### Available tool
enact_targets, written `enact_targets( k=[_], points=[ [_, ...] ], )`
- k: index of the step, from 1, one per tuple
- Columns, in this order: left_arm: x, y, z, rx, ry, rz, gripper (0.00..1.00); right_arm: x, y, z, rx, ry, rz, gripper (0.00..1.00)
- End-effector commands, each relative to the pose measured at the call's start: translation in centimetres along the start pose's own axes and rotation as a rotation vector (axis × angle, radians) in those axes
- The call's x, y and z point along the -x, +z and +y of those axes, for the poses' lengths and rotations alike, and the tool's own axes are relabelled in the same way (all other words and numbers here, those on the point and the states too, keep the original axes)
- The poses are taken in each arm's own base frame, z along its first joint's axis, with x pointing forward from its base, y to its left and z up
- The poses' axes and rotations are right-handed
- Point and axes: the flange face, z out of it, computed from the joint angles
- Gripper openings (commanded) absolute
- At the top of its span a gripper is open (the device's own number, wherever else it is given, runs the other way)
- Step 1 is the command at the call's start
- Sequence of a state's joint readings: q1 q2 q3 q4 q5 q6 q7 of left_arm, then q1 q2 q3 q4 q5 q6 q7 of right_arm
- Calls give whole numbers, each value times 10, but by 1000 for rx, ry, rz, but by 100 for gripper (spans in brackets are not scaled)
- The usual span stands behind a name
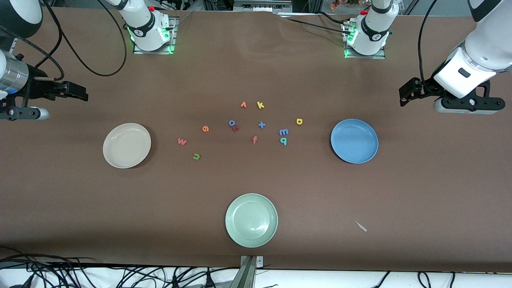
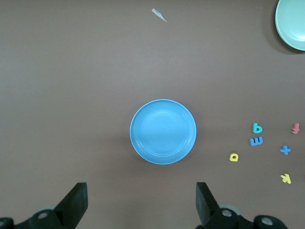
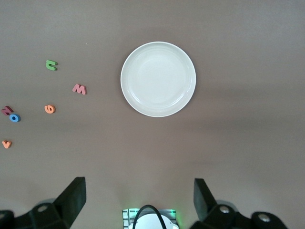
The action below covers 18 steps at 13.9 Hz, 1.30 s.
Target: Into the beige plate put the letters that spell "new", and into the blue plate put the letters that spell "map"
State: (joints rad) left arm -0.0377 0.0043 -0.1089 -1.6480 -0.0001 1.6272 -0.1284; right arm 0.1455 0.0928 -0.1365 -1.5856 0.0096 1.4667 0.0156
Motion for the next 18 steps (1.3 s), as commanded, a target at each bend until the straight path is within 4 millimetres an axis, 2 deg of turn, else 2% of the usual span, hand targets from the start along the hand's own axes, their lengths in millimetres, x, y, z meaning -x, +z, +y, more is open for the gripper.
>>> enact_targets(
  k=[1, 6, 10, 12, 15, 17, 18],
  points=[
    [-2, -5, 0, -26, 26, -5, 100, -1, -5, 1, 10, -13, 6, 100],
    [0, -4, 2, -27, 32, -18, 100, -6, -2, -2, 2, -16, 17, 100],
    [1, 1, 17, -29, 52, -28, 100, -13, 5, -9, 4, -24, 23, 100],
    [-5, 19, 36, -30, 86, -59, 100, -17, 12, -20, 11, -42, 11, 100],
    [-9, 38, 58, -27, 125, -94, 100, -29, 28, -48, -7, -83, 0, 100],
    [-16, 69, 79, -23, 159, -149, 100, -39, 43, -70, -18, -111, -4, 100],
    [-17, 83, 98, -20, 188, -162, 100, -43, 49, -82, -29, -125, -1, 100]
  ],
)
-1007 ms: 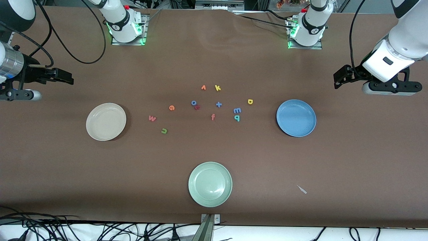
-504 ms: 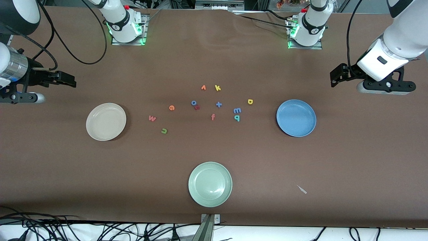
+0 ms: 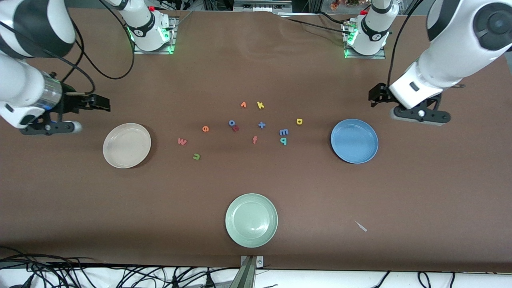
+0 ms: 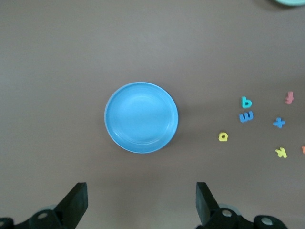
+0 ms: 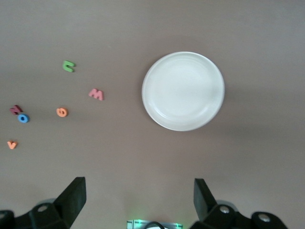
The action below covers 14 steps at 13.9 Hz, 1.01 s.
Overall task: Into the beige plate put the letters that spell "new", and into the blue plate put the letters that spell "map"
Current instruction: 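Grasp the yellow a with the left gripper while the right gripper descends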
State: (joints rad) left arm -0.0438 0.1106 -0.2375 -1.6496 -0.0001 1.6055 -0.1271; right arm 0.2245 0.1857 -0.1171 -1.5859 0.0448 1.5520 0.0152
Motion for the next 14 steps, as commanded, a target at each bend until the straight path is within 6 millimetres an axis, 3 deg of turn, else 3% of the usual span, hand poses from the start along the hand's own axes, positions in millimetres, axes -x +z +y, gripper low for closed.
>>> enact_targets(
  k=[1, 4, 6, 10, 14],
  points=[
    [-21, 35, 37, -16, 64, -45, 100, -19, 20, -21, -30, -32, -2, 100],
    [-36, 100, 88, -22, 86, -128, 100, -38, 58, -55, -31, -73, 10, 100],
    [-41, 145, 127, -38, 58, -169, 100, -43, 85, -59, -28, -79, 42, 100],
    [-41, 215, 186, -46, 82, -129, 100, -50, 150, -85, -1, -144, 69, 100],
    [-15, 278, 199, -35, 128, -49, 100, -52, 191, -106, 18, -237, 64, 100]
  ],
)
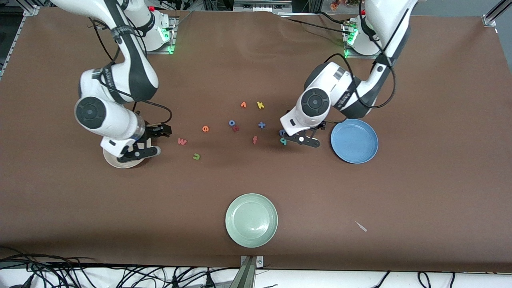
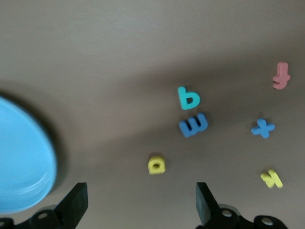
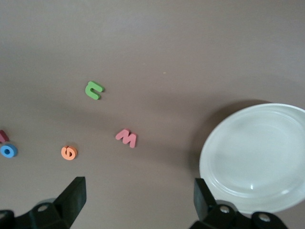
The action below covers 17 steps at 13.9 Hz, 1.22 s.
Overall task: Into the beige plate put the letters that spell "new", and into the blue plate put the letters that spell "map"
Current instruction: 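Grasp the yellow a with the left gripper while the right gripper descends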
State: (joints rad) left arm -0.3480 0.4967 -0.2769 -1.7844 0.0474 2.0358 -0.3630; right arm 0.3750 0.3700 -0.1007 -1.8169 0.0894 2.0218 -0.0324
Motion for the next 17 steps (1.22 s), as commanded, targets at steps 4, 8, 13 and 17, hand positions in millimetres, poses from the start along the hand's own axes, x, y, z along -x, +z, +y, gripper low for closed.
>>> enact_targets(
  k=[4, 8, 13, 17],
  points=[
    [38, 81, 4, 24, 25, 115, 100, 11, 50, -3, 19, -195, 54, 100],
    [42, 104, 6, 15, 41, 97, 90, 23, 82, 1, 40, -341, 108, 100],
    [42, 113, 11, -7, 81, 111, 54, 32, 115, -16, 67, -495, 158, 100],
    [43, 119, 9, -11, 82, 101, 16, 39, 144, -11, 117, -663, 226, 100]
  ],
)
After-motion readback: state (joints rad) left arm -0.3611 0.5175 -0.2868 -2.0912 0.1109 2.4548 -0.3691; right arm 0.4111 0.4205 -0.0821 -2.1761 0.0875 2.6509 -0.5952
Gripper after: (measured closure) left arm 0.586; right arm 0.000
